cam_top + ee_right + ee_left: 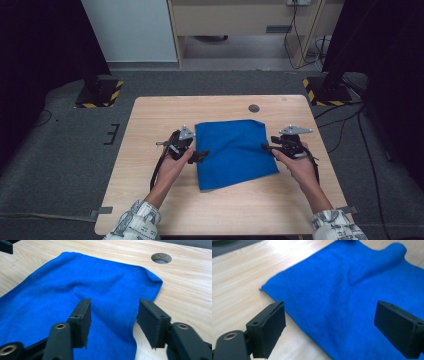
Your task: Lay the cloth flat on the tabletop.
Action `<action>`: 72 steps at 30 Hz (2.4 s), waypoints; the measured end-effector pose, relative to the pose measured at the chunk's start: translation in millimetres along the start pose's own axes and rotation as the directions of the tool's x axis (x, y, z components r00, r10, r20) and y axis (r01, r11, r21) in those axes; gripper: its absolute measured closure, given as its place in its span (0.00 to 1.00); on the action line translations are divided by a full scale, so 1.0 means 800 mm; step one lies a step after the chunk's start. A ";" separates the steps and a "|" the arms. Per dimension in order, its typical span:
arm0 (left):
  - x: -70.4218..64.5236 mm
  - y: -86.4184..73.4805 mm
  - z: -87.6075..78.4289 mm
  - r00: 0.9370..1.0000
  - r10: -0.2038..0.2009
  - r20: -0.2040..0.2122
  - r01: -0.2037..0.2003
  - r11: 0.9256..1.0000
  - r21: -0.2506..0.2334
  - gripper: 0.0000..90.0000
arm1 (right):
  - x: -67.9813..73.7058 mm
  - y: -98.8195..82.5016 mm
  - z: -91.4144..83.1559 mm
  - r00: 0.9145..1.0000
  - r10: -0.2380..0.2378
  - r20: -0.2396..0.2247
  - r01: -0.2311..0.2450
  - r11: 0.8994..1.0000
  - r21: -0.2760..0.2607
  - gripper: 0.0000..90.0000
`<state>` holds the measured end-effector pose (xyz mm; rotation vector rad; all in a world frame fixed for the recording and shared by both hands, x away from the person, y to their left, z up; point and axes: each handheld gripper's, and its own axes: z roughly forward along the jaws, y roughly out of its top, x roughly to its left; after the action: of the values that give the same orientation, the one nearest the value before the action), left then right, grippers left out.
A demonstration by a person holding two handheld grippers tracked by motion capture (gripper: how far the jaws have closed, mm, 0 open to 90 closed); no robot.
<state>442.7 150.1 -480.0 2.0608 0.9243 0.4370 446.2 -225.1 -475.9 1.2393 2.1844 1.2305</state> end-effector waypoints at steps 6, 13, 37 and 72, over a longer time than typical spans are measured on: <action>-0.009 -0.017 -0.009 0.999 0.030 -0.022 -0.030 1.000 -0.006 0.10 | 0.005 -0.030 -0.017 1.000 -0.010 0.018 0.011 1.000 -0.011 0.58; -0.015 -0.043 -0.014 0.998 0.048 -0.028 -0.047 0.998 0.031 0.10 | 0.003 -0.061 -0.020 0.999 -0.009 0.035 0.008 0.999 0.031 0.59; -0.020 -0.066 -0.006 0.999 0.033 -0.016 -0.032 0.995 0.091 0.09 | 0.003 -0.079 -0.009 0.999 -0.013 0.046 0.008 0.992 0.124 0.61; -0.021 -0.074 0.010 0.997 0.079 -0.016 -0.076 0.986 0.150 0.08 | 0.011 -0.084 0.000 0.997 -0.061 0.045 0.053 0.985 0.164 0.74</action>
<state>408.9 157.0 -531.6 2.2377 0.9165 0.4440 406.5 -234.3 -529.5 1.2454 2.3048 1.0049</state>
